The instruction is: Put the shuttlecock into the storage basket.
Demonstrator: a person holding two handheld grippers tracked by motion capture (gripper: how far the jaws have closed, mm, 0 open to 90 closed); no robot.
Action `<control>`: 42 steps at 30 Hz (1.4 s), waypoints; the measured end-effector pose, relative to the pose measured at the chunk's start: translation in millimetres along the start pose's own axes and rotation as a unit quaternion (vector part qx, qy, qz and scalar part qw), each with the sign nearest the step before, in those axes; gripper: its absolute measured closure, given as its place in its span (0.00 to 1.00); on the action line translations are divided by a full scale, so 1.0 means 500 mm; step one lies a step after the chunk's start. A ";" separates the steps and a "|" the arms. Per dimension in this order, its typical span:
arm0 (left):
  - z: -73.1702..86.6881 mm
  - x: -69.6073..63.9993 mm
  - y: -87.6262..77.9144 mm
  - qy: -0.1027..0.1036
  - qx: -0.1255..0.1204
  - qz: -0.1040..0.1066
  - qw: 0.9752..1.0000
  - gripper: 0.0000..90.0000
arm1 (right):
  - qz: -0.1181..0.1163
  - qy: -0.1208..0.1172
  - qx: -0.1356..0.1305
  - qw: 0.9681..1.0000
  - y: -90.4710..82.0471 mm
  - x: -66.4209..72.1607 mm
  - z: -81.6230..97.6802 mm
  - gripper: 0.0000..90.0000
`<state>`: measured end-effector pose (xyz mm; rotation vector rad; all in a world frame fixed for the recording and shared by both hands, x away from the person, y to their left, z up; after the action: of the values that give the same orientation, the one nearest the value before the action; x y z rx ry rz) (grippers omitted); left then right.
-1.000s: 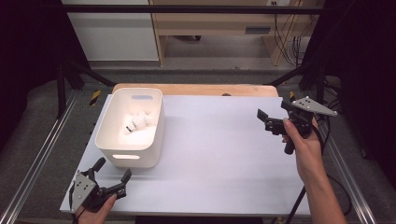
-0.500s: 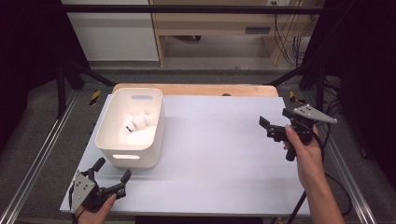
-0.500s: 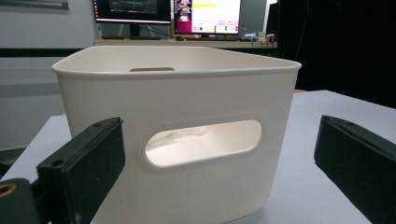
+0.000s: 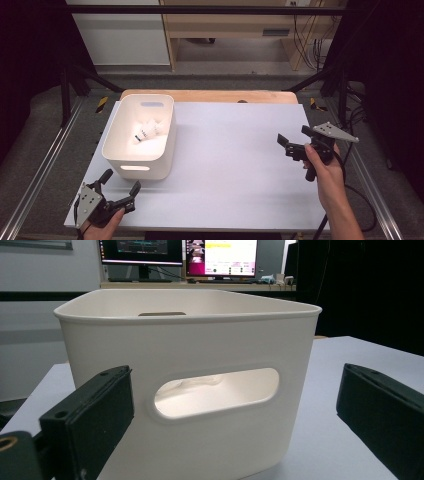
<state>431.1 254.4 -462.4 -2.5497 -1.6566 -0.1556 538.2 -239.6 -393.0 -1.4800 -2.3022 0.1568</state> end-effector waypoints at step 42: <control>-0.001 -0.013 0.002 0.003 0.000 0.017 1.000 0.01 | -0.029 -0.053 -0.016 0.998 -0.035 0.031 0.168 0.04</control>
<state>429.4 247.8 -463.1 -2.5731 -1.6112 -0.1616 485.3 -223.4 -460.5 -1.4511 -2.4399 0.1876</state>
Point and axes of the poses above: each handheld gripper's, and its own axes: y roughly forward along the jaws, z roughly out of its underside, x roughly to its left, the point moved 8 cm from there along y, roughly forward along the jaws, and after that the axes turned 8 degrees about y, right-handed, at the moved point
